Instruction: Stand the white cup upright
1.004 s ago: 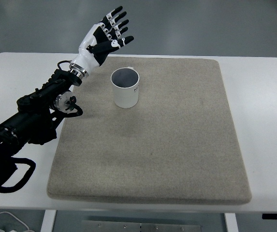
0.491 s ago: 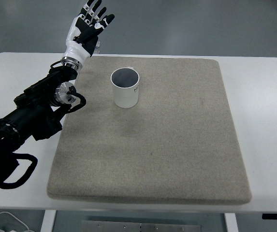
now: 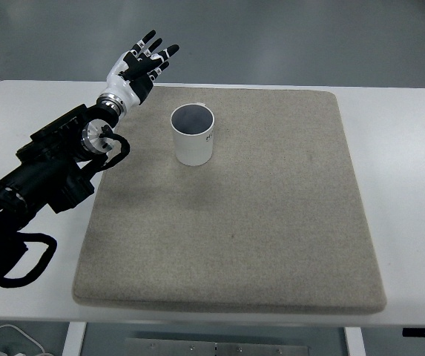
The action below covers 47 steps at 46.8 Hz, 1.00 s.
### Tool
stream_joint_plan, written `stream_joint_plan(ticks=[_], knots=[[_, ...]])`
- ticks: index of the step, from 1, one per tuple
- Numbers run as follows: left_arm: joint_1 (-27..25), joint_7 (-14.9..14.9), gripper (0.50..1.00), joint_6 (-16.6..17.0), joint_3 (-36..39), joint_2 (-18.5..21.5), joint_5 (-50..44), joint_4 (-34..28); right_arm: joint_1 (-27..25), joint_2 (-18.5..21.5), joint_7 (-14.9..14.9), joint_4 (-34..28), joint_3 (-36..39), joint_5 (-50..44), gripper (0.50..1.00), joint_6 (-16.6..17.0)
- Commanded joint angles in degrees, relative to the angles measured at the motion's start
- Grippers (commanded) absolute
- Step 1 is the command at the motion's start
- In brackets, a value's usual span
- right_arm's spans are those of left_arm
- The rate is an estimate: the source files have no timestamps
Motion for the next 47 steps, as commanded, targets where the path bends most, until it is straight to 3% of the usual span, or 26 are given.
stream_joint_plan(ticks=[1, 9, 18, 26, 34, 47], knots=[[-0.01, 2.20, 0.992, 0.67, -0.64, 0.00, -1.68, 0.00, 0.00, 0.00, -0.02, 0.00, 0.00, 0.00, 0.930, 0.00], [0.17, 5.19, 0.992, 2.78, -3.89, 0.00, -6.25, 0.00, 0.00, 0.00, -0.02, 0.00, -0.09, 0.00, 0.930, 0.00], [0.87, 5.19, 0.994, 2.17, -7.49, 0.08, -7.39, 0.00, 0.00, 0.00, -0.10, 0.00, -0.09, 0.00, 0.930, 0.00], [1.13, 3.79, 0.992, 0.76, -9.34, 0.17, -7.22, 0.09, 0.00, 0.00, -0.10, 0.09, 0.00, 0.00, 0.930, 0.00], [1.22, 0.54, 0.992, -1.70, -9.08, 0.44, -6.96, 0.09, 0.00, 0.00, -0.10, 0.09, -0.09, 0.00, 0.930, 0.00], [1.22, 0.53, 0.994, -2.23, -9.34, 0.44, -6.96, 1.67, 0.00, 0.00, -0.28, 0.09, -0.09, -0.17, 0.930, 0.00]])
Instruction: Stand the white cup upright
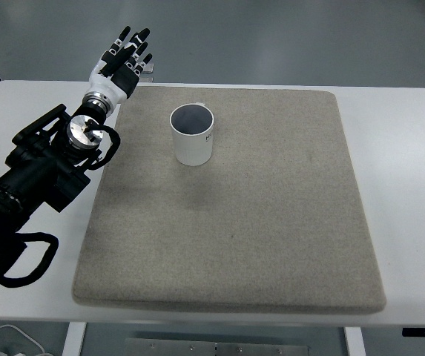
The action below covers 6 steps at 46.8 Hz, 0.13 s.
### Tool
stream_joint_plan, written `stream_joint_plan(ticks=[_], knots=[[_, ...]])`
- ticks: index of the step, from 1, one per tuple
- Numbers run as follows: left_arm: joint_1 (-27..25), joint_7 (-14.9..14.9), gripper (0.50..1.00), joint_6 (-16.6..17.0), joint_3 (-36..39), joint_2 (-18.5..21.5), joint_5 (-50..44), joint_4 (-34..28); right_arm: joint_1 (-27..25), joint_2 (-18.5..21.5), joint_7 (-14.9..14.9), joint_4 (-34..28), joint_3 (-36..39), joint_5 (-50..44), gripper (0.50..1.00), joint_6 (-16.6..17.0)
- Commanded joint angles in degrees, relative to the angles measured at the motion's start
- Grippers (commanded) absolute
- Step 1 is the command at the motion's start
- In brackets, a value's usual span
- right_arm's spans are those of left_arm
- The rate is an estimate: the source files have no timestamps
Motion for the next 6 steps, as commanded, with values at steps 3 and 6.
stream_joint_plan(ticks=[3, 6], knots=[[-0.08, -0.09, 0.992, 0.07, -0.13, -0.03, 0.00, 0.23, 0.00, 0.00, 0.00, -0.07, -0.01, 0.01, 0.930, -0.01], [-0.09, -0.09, 0.992, 0.07, -0.13, -0.03, 0.00, 0.23, 0.00, 0.00, 0.08, -0.07, -0.01, 0.01, 0.930, -0.10]])
